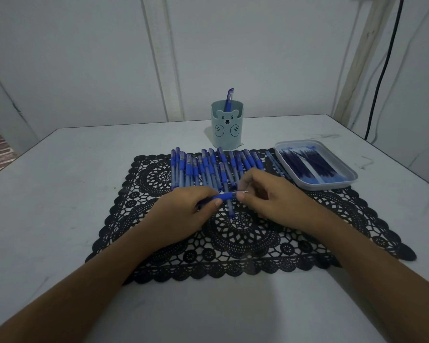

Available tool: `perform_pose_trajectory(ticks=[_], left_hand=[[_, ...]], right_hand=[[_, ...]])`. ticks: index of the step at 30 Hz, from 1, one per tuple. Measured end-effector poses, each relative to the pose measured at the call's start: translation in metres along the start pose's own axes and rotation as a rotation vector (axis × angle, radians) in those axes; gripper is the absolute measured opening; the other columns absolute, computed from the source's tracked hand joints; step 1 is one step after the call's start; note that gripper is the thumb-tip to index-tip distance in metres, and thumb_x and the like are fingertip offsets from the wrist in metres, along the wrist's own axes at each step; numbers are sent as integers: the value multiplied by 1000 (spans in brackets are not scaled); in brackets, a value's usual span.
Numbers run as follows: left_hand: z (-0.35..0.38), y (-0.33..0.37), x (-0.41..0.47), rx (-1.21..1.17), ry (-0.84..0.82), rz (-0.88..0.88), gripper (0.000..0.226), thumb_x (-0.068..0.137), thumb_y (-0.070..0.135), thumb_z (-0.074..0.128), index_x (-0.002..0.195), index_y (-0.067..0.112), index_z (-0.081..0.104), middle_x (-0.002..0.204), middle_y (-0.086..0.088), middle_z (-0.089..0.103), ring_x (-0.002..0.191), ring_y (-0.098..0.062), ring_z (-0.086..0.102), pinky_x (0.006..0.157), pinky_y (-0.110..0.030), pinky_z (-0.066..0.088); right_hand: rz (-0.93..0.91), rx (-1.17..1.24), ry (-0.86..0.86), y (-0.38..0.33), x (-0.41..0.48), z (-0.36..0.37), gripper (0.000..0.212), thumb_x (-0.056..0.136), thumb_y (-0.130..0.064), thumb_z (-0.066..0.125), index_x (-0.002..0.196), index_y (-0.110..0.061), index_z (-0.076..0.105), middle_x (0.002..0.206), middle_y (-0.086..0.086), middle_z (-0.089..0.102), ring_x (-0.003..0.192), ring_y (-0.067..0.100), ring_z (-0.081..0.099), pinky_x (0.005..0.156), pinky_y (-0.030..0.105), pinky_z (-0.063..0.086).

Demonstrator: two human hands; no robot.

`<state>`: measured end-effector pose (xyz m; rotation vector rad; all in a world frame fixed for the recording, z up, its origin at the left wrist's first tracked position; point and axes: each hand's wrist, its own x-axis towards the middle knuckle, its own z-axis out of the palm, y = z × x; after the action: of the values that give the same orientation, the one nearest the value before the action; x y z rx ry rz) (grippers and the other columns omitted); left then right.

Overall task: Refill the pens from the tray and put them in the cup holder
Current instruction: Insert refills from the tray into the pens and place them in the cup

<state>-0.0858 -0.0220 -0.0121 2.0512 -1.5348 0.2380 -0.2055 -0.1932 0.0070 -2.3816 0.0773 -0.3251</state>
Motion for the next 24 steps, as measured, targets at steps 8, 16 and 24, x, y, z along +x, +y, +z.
perform_pose_trajectory(ticks=[8,16,24], left_hand=[[2,1,0,29,-16,21,44,89,49,34,98,20,65,61,19,46,54,7,44,49,-13,34],[1,2,1,89,52,41,38,90,44,39,96,18,67,75,13,62,60,0,50,50,-17,41],[-2,-3,1,74,47,-120,34,87,50,36,101,32,62,70,20,54,68,1,51,54,-10,33]], right_hand=[[2,-28,-27,1,1,-1,10,89,-33,53,82,-27,54,73,-7,56,60,2,45,58,17,40],[-2,-33,33,-2,2,0,19,92,-32,48,74,-28,50,65,-7,52,58,8,45,58,23,37],[79,-676,-61,9,1,-14,34,89,-54,41,90,-21,51,86,-6,52,75,7,50,59,19,38]])
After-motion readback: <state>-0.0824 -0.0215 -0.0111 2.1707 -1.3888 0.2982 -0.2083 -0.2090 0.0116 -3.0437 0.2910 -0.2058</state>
